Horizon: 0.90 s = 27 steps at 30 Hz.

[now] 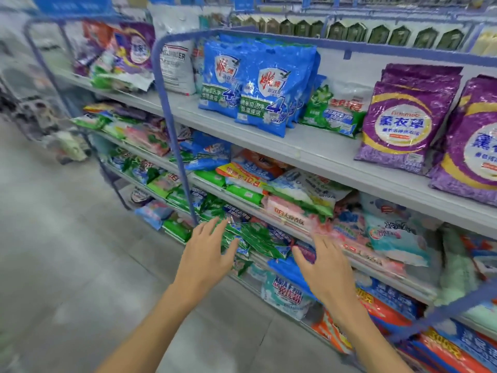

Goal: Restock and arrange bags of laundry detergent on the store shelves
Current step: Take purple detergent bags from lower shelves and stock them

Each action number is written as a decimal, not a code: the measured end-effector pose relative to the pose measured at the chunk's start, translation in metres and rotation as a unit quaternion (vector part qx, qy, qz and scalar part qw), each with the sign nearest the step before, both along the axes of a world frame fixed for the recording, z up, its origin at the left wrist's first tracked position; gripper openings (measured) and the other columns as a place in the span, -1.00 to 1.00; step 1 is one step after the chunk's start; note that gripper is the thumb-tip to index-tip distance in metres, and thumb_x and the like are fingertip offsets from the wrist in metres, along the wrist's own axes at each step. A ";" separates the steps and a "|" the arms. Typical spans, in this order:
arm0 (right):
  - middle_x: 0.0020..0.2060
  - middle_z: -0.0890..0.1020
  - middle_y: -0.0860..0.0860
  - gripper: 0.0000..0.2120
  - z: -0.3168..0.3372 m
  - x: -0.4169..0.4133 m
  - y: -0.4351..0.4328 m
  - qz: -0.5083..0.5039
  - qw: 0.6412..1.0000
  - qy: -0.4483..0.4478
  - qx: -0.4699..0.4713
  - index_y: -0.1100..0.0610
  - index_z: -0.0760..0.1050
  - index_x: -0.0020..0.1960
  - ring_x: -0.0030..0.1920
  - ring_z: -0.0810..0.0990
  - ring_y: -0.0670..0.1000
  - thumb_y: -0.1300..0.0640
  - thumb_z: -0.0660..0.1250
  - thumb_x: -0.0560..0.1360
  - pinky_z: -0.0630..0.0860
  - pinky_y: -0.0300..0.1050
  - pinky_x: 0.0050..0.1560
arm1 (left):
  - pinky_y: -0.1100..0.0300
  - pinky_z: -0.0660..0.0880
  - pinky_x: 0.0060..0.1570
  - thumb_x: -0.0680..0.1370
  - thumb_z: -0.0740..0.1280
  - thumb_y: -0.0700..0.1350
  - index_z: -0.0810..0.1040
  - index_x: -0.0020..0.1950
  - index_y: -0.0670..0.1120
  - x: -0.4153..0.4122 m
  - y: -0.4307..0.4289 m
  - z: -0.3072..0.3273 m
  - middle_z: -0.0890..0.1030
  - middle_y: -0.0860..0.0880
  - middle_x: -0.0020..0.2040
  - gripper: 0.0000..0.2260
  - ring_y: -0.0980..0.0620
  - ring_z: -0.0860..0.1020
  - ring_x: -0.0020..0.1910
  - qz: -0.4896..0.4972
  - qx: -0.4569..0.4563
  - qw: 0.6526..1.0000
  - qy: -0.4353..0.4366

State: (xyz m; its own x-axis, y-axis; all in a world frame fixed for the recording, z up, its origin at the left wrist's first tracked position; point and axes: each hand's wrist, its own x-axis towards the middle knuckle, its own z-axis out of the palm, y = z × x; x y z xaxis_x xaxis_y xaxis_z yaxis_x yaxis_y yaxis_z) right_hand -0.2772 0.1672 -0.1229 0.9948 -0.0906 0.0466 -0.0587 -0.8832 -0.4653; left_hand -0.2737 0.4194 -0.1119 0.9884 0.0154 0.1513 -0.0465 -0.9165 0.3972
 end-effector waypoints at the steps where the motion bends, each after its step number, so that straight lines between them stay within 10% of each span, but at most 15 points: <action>1: 0.44 0.47 0.00 -0.41 -0.003 0.005 0.008 0.013 1.000 0.002 0.007 0.08 0.37 0.50 0.46 0.39 0.08 -0.26 0.20 0.61 0.37 0.03 0.40 | 0.00 0.26 0.51 0.64 0.26 0.15 0.41 0.53 -0.08 -0.001 0.008 -0.002 0.42 -0.07 0.52 -0.48 -0.10 0.32 0.51 0.015 0.000 1.000 0.005; 27: 0.41 0.48 -0.08 -0.48 0.011 0.143 0.356 0.225 0.974 0.011 0.025 0.01 0.35 0.49 0.44 0.38 -0.04 -0.24 0.21 0.63 0.39 -0.06 0.34 | 0.06 0.32 0.45 0.65 0.23 0.15 0.39 0.54 -0.06 0.035 0.323 -0.004 0.41 -0.02 0.52 -0.49 -0.04 0.33 0.50 0.225 -0.059 0.973 0.008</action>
State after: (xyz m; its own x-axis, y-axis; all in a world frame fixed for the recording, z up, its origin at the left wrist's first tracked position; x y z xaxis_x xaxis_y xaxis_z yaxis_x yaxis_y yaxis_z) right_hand -0.1342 0.5236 -0.1116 0.9350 0.3532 0.0310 0.3184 -0.7979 -0.5119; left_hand -0.2384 0.7428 -0.1156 0.8800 0.4627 0.1071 0.3550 -0.7907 0.4988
